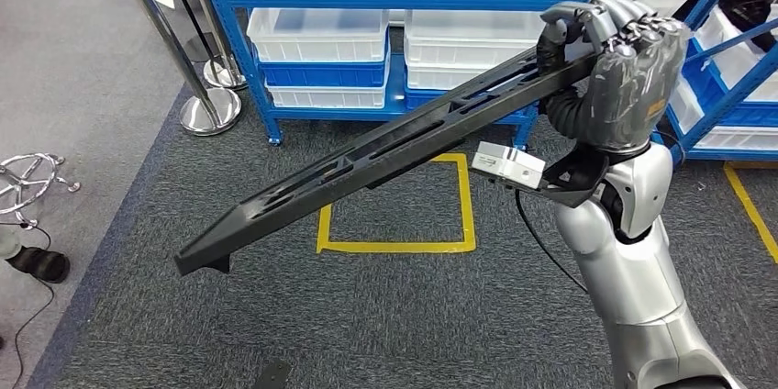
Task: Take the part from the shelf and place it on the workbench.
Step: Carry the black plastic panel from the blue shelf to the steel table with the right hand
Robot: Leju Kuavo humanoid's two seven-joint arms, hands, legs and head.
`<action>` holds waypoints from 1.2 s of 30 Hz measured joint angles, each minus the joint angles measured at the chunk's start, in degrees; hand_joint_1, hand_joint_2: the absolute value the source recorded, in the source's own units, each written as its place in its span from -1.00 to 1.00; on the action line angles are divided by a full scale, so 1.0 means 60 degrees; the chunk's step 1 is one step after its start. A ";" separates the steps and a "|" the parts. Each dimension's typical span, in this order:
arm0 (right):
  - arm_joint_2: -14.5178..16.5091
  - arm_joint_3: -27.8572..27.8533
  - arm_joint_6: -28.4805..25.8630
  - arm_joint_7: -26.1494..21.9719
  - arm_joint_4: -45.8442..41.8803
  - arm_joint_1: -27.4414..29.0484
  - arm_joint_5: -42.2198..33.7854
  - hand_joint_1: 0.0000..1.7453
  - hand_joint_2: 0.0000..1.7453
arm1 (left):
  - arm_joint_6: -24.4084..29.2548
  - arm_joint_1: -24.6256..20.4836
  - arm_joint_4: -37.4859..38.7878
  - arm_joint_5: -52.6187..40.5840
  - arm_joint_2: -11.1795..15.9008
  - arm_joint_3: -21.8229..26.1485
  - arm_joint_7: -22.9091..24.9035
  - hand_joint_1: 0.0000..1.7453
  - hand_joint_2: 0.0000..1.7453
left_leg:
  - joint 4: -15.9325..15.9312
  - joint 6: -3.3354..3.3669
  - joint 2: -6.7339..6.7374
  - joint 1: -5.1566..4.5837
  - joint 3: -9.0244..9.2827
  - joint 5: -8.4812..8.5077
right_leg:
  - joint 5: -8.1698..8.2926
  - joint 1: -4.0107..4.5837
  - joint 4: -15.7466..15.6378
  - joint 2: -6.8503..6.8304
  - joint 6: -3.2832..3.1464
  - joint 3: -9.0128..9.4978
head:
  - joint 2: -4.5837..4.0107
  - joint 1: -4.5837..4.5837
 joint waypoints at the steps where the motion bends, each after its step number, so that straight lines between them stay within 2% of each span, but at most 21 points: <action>1: -0.0008 0.0001 -0.0022 -0.0001 -0.0009 0.0051 -0.0002 1.00 1.00 | 0.0000 0.0007 0.0000 0.0001 0.0013 0.0000 0.0000 -1.00 1.00 | 0.0048 -0.0050 -0.0010 0.0030 -0.0066 -0.0067 | 0.0106 0.0009 -0.0001 -0.0018 -0.0078 -0.0093 | 0.0000 -0.0004; 3: -0.0016 0.0003 -0.0052 -0.0008 -0.0056 0.0165 0.0010 1.00 1.00 | -0.0007 0.0043 0.0002 -0.0007 0.0026 -0.0002 0.0005 -1.00 1.00 | 0.0557 -0.0149 -0.0029 0.0071 -0.0267 -0.0758 | 0.0332 0.0002 -0.0010 -0.0055 -0.0238 -0.0319 | 0.0000 -0.0006; 5: -0.0018 0.0005 -0.0068 -0.0020 -0.0135 0.0278 0.0060 1.00 1.00 | -0.0016 0.0065 0.0004 -0.0028 0.0026 -0.0005 0.0007 -1.00 1.00 | 0.1649 -0.0207 -0.0034 0.0084 -0.0484 -0.1770 | 0.0566 0.0031 -0.0001 -0.0061 -0.0314 -0.0598 | 0.0000 -0.0006; 6: -0.0020 0.0006 -0.0074 -0.0026 -0.0168 0.0345 0.0101 1.00 1.00 | -0.0016 0.0062 0.0004 -0.0041 0.0025 -0.0007 0.0007 -1.00 1.00 | 0.2210 -0.0206 -0.0035 0.0086 -0.0528 -0.2038 | 0.0692 0.0056 0.0011 -0.0061 -0.0325 -0.0762 | 0.0000 -0.0008; 7: -0.0021 0.0007 -0.0081 -0.0025 -0.0194 0.0418 0.0144 1.00 1.00 | -0.0017 0.0053 0.0004 -0.0054 0.0025 -0.0012 0.0006 -1.00 1.00 | 0.2588 -0.0182 -0.0036 0.0080 -0.0475 -0.2049 | 0.0816 0.0079 0.0028 -0.0061 -0.0330 -0.0935 | 0.0000 -0.0006; 8: -0.0023 0.0007 -0.0088 -0.0023 -0.0217 0.0495 0.0184 1.00 1.00 | -0.0017 0.0044 0.0004 -0.0070 0.0025 -0.0018 0.0005 -1.00 1.00 | 0.2709 -0.0140 -0.0039 0.0065 -0.0297 -0.1859 | 0.0936 0.0099 0.0048 -0.0059 -0.0330 -0.1107 | 0.0000 -0.0007; 10: -0.0033 0.0007 -0.0105 -0.0014 -0.0271 0.0622 0.0252 1.00 1.00 | -0.0017 0.0011 0.0002 -0.0094 0.0026 -0.0027 0.0003 -1.00 1.00 | 0.2064 0.0002 -0.0045 -0.0017 0.0500 -0.1375 | 0.1158 0.0118 0.0076 -0.0052 -0.0321 -0.1388 | 0.0000 -0.0007; 12: -0.0046 0.0007 -0.0125 0.0009 -0.0327 0.0673 0.0295 1.00 1.00 | -0.0011 -0.0080 -0.0002 -0.0088 0.0026 -0.0032 0.0003 -1.00 1.00 | 0.0615 0.0169 -0.0048 -0.0129 0.1596 -0.1535 | 0.1370 0.0112 0.0069 -0.0062 -0.0268 -0.1542 | 0.0000 -0.0006; 13: -0.0049 0.0008 -0.0136 0.0024 -0.0343 0.0677 0.0302 1.00 1.00 | -0.0005 -0.0132 -0.0003 -0.0072 0.0026 -0.0034 0.0003 -1.00 1.00 | 0.0042 0.0229 -0.0051 -0.0172 0.1957 -0.1703 | 0.1486 0.0091 0.0035 -0.0078 -0.0228 -0.1577 | 0.0000 -0.0006; 15: -0.0051 0.0010 -0.0151 0.0063 -0.0351 0.0686 0.0303 1.00 1.00 | 0.0010 -0.0209 -0.0004 -0.0042 0.0021 -0.0038 0.0007 -1.00 1.00 | -0.0511 0.0321 -0.0049 -0.0208 0.2151 -0.1740 | 0.1745 0.0048 -0.0114 -0.0105 -0.0122 -0.1597 | 0.0000 -0.0006; 17: -0.0053 0.0011 -0.0153 0.0090 -0.0338 0.0703 0.0303 1.00 1.00 | 0.0018 -0.0227 -0.0004 -0.0033 0.0014 -0.0039 0.0016 -1.00 1.00 | -0.0711 0.0419 -0.0010 -0.0180 0.2071 -0.1394 | 0.1643 0.0035 -0.0133 -0.0077 -0.0036 -0.1652 | 0.0000 -0.0003; 19: -0.0056 0.0013 -0.0151 0.0106 -0.0310 0.0718 0.0303 1.00 1.00 | 0.0019 -0.0236 -0.0004 -0.0027 0.0005 -0.0039 0.0017 -1.00 1.00 | -0.0830 0.0476 0.0031 -0.0139 0.1862 -0.1056 | 0.0782 0.0025 0.0506 -0.0034 0.0032 -0.1841 | 0.0000 0.0003; 21: -0.0056 0.0019 -0.0127 0.0135 -0.0273 0.0753 0.0266 1.00 1.00 | 0.0017 -0.0231 -0.0004 -0.0023 -0.0014 -0.0040 0.0008 -1.00 1.00 | -0.0753 0.0491 0.0040 -0.0139 0.1481 -0.0818 | -0.0048 -0.0018 0.1720 -0.0022 0.0124 -0.2070 | 0.0000 0.0004; 22: -0.0056 0.0022 -0.0100 0.0151 -0.0252 0.0774 0.0232 1.00 1.00 | 0.0015 -0.0218 -0.0003 -0.0019 -0.0025 -0.0040 0.0004 -1.00 1.00 | -0.0681 0.0472 0.0047 -0.0134 0.1271 -0.0716 | -0.0102 -0.0052 0.2241 -0.0022 0.0177 -0.2112 | 0.0000 0.0003; 23: -0.0056 0.0026 -0.0077 0.0163 -0.0234 0.0790 0.0199 1.00 1.00 | 0.0016 -0.0203 -0.0003 -0.0015 -0.0033 -0.0040 0.0001 -1.00 1.00 | -0.0592 0.0444 0.0054 -0.0125 0.1054 -0.0620 | 0.0071 -0.0094 0.2534 -0.0023 0.0232 -0.2050 | 0.0000 0.0003; 25: -0.0056 0.0034 -0.0050 0.0171 -0.0209 0.0797 0.0159 1.00 1.00 | 0.0018 -0.0188 -0.0003 -0.0010 -0.0041 -0.0040 -0.0003 -1.00 1.00 | -0.0336 0.0351 0.0057 -0.0089 0.0605 -0.0467 | 0.0564 -0.0205 0.2194 -0.0027 0.0352 -0.1449 | 0.0000 0.0004; 27: -0.0054 0.0046 -0.0005 0.0175 -0.0204 0.0784 0.0043 1.00 1.00 | 0.0026 -0.0186 -0.0005 0.0001 -0.0038 -0.0040 -0.0015 -1.00 1.00 | -0.0028 0.0234 0.0032 -0.0076 0.0208 -0.0373 | 0.0335 -0.0237 0.0988 -0.0011 0.0414 -0.0501 | 0.0000 -0.0002; 29: -0.0051 0.0064 0.0123 0.0181 -0.0193 0.0781 -0.0259 1.00 1.00 | 0.0052 -0.0181 -0.0005 0.0039 -0.0040 -0.0040 -0.0048 -1.00 1.00 | 0.0139 0.0110 0.0011 -0.0069 -0.0011 -0.0256 | -0.0098 -0.0168 0.0204 0.0004 0.0296 -0.0060 | 0.0000 -0.0016; 31: -0.0051 0.0080 0.0277 0.0167 -0.0159 0.0782 -0.0678 1.00 1.00 | 0.0084 -0.0144 -0.0004 0.0087 -0.0048 -0.0040 -0.0117 -1.00 1.00 | 0.0162 -0.0018 0.0005 -0.0009 -0.0109 -0.0149 | -0.0050 -0.0125 0.0118 -0.0016 0.0071 -0.0152 | 0.0000 -0.0021; 33: -0.0049 0.0095 0.0394 0.0123 -0.0126 0.0768 -0.1049 1.00 1.00 | 0.0109 -0.0090 -0.0004 0.0122 -0.0071 -0.0040 -0.0191 -1.00 1.00 | 0.0461 -0.0131 -0.0008 0.0049 -0.0267 -0.0535 | 0.0130 -0.0122 0.0093 -0.0038 -0.0101 -0.0301 | 0.0000 -0.0022; 36: -0.0047 0.0107 0.0516 0.0067 -0.0104 0.0753 -0.1454 1.00 1.00 | 0.0139 -0.0070 -0.0004 0.0148 -0.0101 -0.0040 -0.0246 -1.00 1.00 | 0.2047 -0.0234 -0.0018 0.0083 -0.0714 -0.1779 | 0.0401 -0.0089 0.0086 -0.0048 -0.0193 -0.0602 | 0.0000 -0.0023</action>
